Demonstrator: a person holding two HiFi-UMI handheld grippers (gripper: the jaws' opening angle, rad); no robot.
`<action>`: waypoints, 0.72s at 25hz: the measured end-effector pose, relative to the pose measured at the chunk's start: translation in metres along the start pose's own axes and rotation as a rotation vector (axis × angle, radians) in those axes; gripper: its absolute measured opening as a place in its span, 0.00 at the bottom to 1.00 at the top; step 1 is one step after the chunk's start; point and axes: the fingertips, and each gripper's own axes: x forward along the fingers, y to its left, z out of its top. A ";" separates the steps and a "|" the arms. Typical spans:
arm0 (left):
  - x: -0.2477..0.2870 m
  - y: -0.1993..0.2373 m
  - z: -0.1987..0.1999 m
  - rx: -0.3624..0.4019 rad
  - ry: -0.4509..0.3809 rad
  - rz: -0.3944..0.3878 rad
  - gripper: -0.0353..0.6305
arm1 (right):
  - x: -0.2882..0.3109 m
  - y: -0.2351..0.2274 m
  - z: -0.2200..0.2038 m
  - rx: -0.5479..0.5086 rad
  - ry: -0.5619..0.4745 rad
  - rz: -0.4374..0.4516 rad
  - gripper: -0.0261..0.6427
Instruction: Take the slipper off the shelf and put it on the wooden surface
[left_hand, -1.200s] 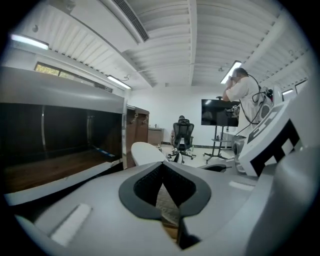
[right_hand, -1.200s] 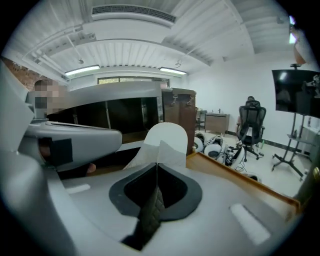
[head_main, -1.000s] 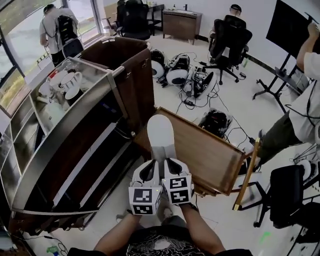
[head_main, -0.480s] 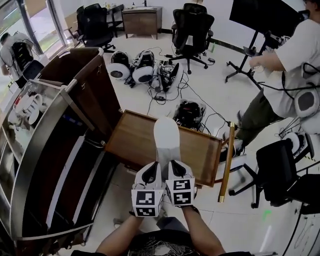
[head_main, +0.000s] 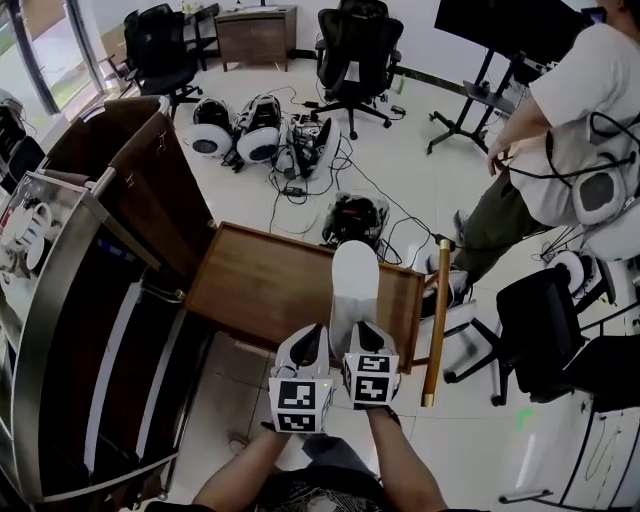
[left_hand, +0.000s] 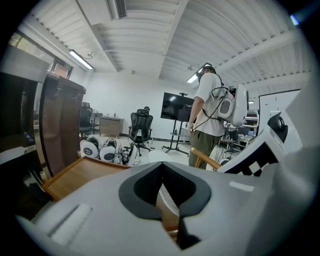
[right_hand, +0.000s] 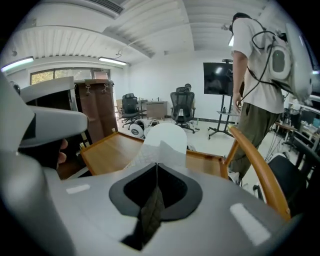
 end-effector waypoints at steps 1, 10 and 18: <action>0.003 -0.001 0.000 0.003 0.005 -0.006 0.06 | 0.003 -0.006 -0.004 0.012 0.009 -0.013 0.06; 0.028 -0.006 -0.009 0.021 0.050 -0.027 0.06 | 0.036 -0.047 -0.037 0.073 0.071 -0.107 0.06; 0.036 -0.001 -0.014 0.032 0.076 -0.017 0.06 | 0.054 -0.057 -0.056 0.120 0.113 -0.129 0.06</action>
